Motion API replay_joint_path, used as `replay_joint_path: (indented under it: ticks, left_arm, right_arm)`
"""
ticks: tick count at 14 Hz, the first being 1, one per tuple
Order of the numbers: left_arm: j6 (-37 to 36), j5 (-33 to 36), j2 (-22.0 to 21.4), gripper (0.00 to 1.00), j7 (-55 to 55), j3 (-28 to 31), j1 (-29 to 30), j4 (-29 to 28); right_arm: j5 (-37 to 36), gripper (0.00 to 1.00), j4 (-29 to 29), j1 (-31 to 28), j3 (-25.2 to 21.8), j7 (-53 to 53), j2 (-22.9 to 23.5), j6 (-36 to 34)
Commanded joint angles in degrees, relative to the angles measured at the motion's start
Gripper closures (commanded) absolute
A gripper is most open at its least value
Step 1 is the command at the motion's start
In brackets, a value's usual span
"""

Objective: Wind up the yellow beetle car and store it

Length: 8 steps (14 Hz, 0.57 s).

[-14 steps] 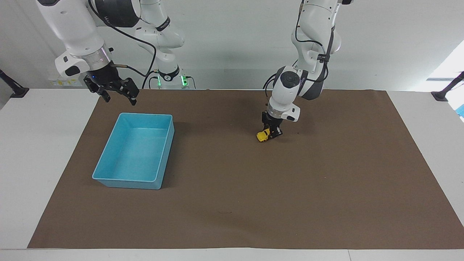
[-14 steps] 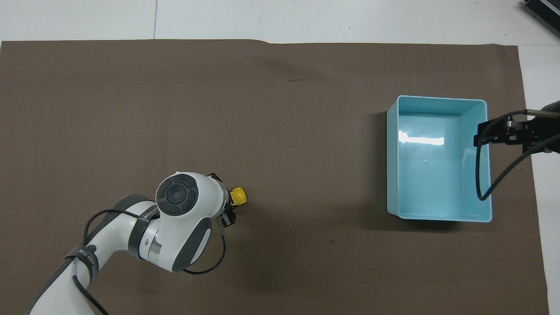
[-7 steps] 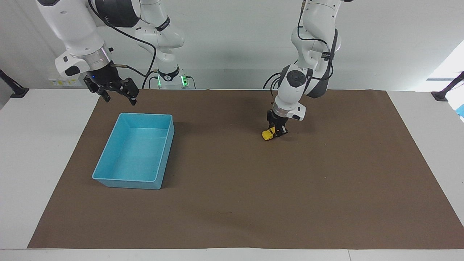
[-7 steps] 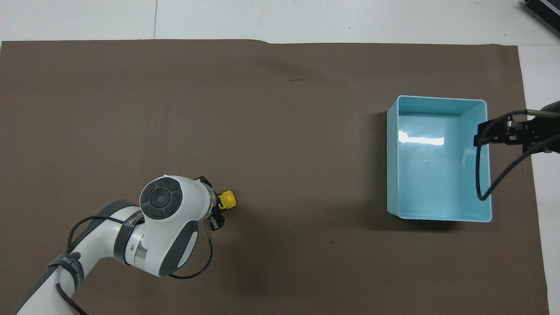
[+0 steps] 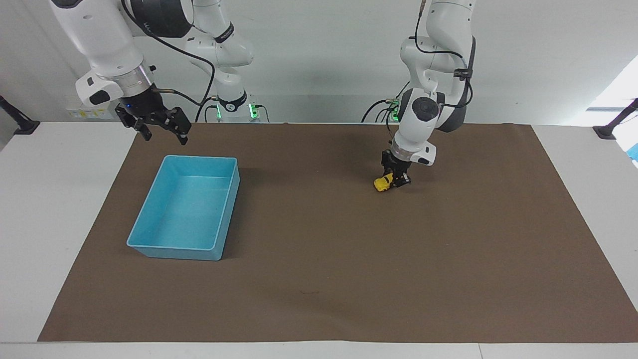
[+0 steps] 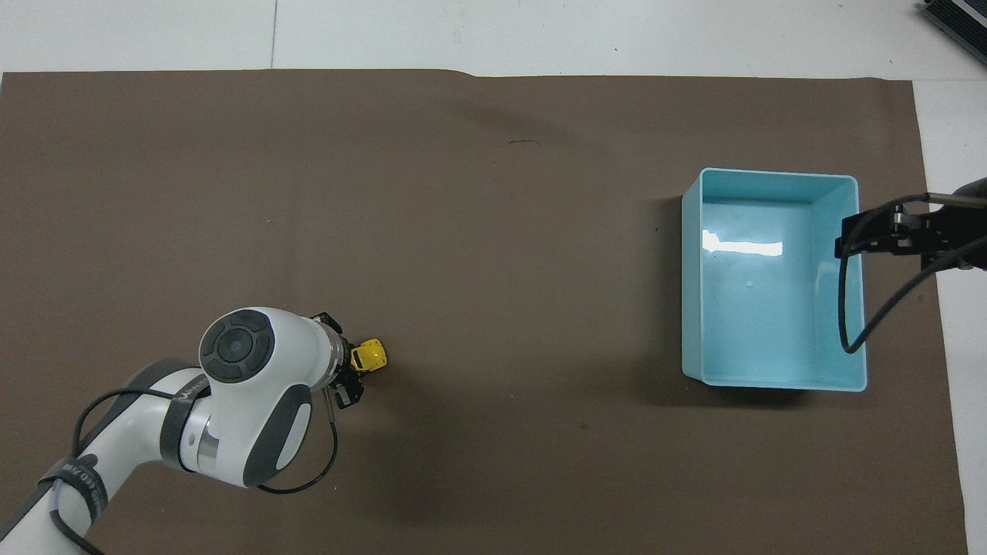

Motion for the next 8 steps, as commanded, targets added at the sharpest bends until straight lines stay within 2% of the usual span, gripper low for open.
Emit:
replay_joint_path:
  ticks: [1,2,4,5,6,7,8]
  left_arm:
    - [3.34,4.07,2.52,0.96,2.13,0.79,3.64,-1.99]
    - [3.33,4.08,2.52,0.94,2.13,0.79,3.72,-2.08]
    - [2.99,4.08,2.52,0.81,2.13,0.79,3.72,-1.91]
    - [2.29,4.08,2.60,0.63,2.04,0.79,3.72,-1.38]
    - [0.45,4.08,2.43,0.40,1.96,0.79,3.72,-0.42]
    - [-3.13,4.08,2.08,0.00,1.87,0.88,3.72,2.29]
    - [-7.61,4.08,2.08,0.00,1.69,0.88,3.81,5.80]
  right_arm:
    - [1.36,0.00,-0.62,0.02,-0.67,-1.20,-0.86,-0.35]
    - [1.36,0.00,-0.62,0.02,-0.67,-1.20,-0.86,-0.44]
    - [1.36,0.00,-0.62,-0.07,-0.67,-1.20,-0.86,-0.44]
    - [1.36,0.00,-0.62,0.02,-0.67,-1.20,-0.86,-0.35]
    - [1.36,0.00,-0.62,0.02,-0.67,-1.20,-0.86,-0.35]
    - [1.36,0.00,-0.62,0.02,-0.67,-1.20,-0.86,-0.35]
    - [1.36,0.00,-0.62,-0.07,-0.67,-1.20,-0.86,-0.44]
